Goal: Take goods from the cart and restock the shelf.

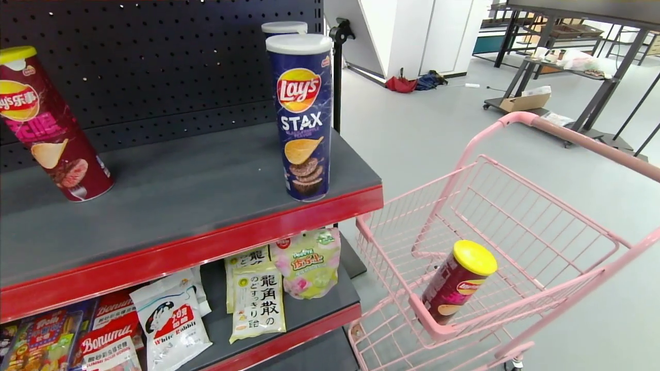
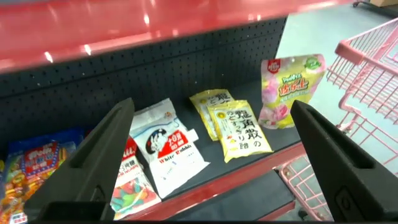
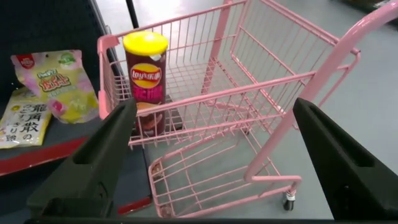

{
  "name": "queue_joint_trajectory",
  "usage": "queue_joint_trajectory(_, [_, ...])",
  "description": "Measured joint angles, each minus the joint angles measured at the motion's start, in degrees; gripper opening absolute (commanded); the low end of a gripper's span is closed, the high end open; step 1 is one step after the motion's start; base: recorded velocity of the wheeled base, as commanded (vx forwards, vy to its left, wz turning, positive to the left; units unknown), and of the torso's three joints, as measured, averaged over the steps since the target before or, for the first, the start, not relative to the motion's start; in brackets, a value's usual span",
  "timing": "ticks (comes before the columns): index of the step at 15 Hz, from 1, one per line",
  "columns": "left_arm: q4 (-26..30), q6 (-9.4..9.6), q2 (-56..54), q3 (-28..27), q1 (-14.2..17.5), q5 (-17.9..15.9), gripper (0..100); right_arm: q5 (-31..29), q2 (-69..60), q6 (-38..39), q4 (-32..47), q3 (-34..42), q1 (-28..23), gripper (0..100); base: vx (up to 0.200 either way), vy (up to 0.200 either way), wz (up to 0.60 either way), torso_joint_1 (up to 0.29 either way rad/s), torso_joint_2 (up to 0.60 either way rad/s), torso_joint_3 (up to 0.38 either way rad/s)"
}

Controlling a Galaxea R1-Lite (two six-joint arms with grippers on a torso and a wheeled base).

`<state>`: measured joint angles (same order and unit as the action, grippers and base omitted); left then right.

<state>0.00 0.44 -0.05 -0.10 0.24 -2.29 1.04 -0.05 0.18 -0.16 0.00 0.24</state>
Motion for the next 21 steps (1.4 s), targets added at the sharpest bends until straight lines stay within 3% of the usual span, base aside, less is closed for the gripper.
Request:
queue_joint_trajectory(7, [0.0,0.02,0.0,0.0,0.0,0.0,100,0.18,0.32,-0.56,0.05,-0.52,0.05,100,0.0,0.0,0.0,-0.055,0.19,0.129])
queue_joint_trajectory(10, [0.0,0.16,0.0,0.0,0.0,-0.06,100,1.3,6.44,3.36,-0.2,-8.81,0.79,100,0.0,0.0,0.0,0.0,0.0,0.0])
queue_joint_trajectory(13, [0.0,0.11,0.0,0.0,0.0,-0.09,100,5.17,24.22,4.77,-3.28,-18.13,3.39,100,0.0,0.0,0.0,0.0,0.0,0.0])
queue_joint_trajectory(16, [0.0,0.16,0.0,0.0,-0.02,-0.09,100,8.62,45.14,6.17,-16.57,-20.7,6.28,100,0.0,0.0,0.0,0.0,0.0,0.0])
queue_joint_trajectory(19, [0.0,0.18,0.0,0.0,-0.02,-0.09,100,10.75,64.18,6.96,-35.06,-17.63,8.81,100,0.0,0.0,0.0,0.0,0.0,0.0])
queue_joint_trajectory(21, [0.0,0.27,0.0,0.0,0.0,-0.09,100,11.61,73.08,7.5,-42.24,-15.26,10.64,100,0.0,0.0,0.0,0.0,0.0,0.0])
